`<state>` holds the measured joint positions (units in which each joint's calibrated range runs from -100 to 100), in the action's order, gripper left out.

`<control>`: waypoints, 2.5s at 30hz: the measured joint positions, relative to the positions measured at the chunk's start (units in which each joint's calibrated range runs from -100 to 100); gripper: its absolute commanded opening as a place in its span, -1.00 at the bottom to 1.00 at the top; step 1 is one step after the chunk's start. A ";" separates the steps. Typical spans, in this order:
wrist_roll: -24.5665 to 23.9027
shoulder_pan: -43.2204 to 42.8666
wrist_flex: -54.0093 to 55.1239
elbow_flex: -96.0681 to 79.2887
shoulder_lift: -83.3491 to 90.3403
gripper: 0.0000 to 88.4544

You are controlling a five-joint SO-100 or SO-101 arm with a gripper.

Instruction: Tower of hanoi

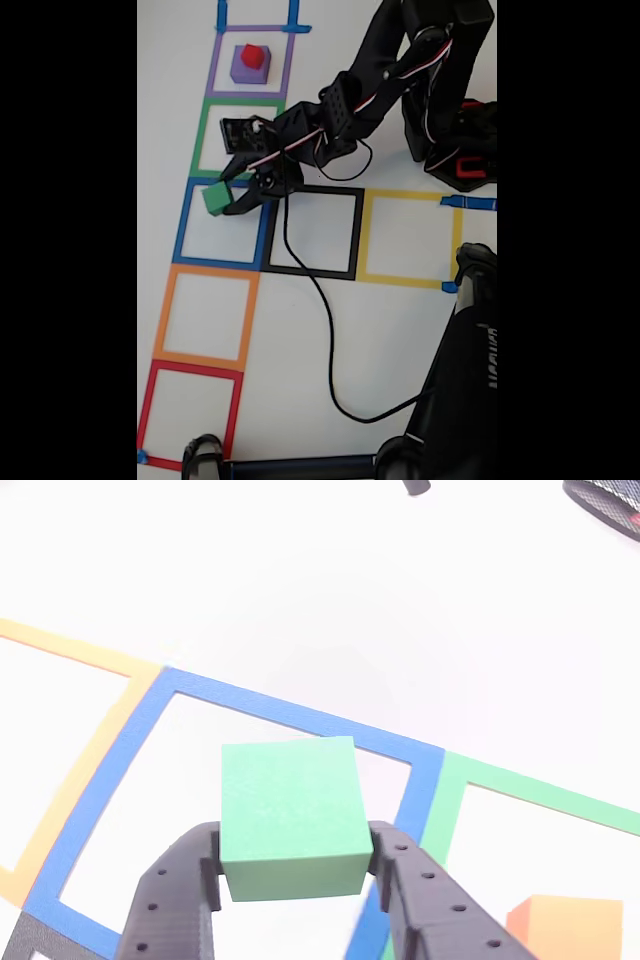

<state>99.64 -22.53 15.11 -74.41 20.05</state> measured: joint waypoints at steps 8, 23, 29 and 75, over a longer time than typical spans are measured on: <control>0.36 7.84 -35.31 2.39 26.85 -0.90; 0.36 16.97 -91.41 50.02 36.47 -0.91; 0.36 24.11 -95.04 48.96 41.87 -0.92; 0.00 26.57 10.32 -11.16 -0.17 -0.91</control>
<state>99.64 4.04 25.43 -85.57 19.88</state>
